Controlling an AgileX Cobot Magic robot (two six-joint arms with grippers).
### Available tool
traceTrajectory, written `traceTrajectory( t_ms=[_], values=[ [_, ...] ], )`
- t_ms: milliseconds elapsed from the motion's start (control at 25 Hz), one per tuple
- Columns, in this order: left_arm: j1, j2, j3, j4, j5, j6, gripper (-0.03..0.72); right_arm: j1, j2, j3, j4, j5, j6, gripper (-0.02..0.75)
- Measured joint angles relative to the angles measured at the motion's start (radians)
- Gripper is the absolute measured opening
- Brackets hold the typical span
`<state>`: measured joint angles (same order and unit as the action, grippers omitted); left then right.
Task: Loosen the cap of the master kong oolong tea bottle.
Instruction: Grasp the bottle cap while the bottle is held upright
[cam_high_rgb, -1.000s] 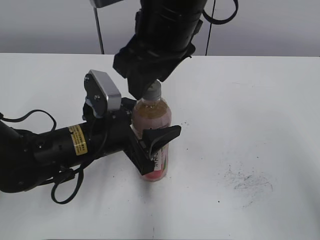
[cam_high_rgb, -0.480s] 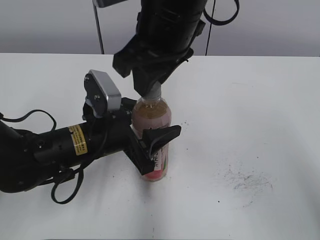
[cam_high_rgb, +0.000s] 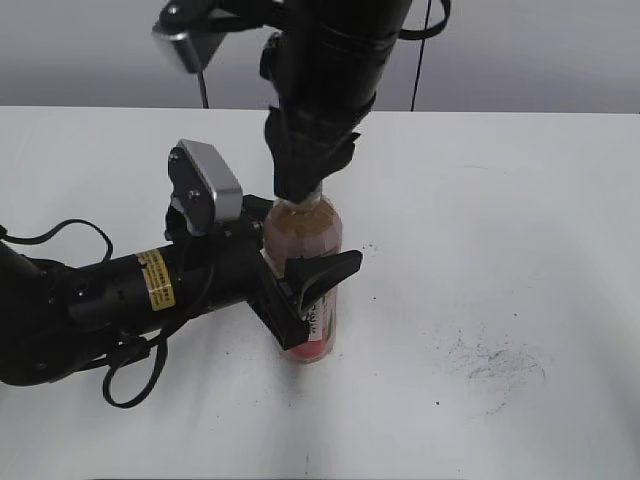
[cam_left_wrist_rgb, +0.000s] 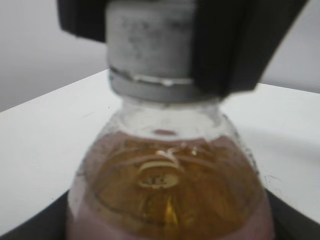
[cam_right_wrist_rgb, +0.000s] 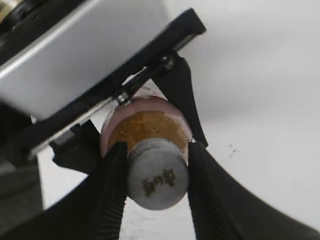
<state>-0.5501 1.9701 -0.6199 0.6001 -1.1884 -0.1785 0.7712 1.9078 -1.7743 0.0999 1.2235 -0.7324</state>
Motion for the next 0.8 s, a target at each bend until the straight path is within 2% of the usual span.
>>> traceTrajectory(
  t_ms=[120,280,360,400,520,640,680,800],
  values=[
    [0.000,0.000,0.000,0.000,0.000,0.000,0.442,0.001,0.000,-0.003,0.001,0.006,-0.464,0.272],
    [0.000,0.000,0.000,0.000,0.000,0.000,0.442,0.015,0.000,-0.005,-0.013,0.015,-1.195,0.272],
    [0.000,0.000,0.000,-0.002,0.000,0.000,0.442,0.025,0.000,-0.005,-0.029,0.015,-1.440,0.272],
    [0.000,0.000,0.000,-0.003,0.000,0.000,0.442,0.032,-0.001,-0.005,-0.035,0.015,-1.497,0.272],
    [0.000,0.000,0.000,-0.003,0.000,0.000,0.442,0.035,-0.003,-0.005,-0.040,0.015,-1.544,0.272],
    [0.000,0.000,0.000,-0.001,0.000,0.000,0.442,0.035,-0.005,-0.005,-0.041,0.016,-1.335,0.276],
    [0.000,0.000,0.000,0.000,0.000,0.001,0.442,0.035,-0.006,-0.005,-0.041,0.016,-1.238,0.309],
    [0.000,0.000,0.000,0.000,0.000,0.000,0.442,0.035,-0.016,-0.005,-0.039,0.003,-0.829,0.521]
  ],
)
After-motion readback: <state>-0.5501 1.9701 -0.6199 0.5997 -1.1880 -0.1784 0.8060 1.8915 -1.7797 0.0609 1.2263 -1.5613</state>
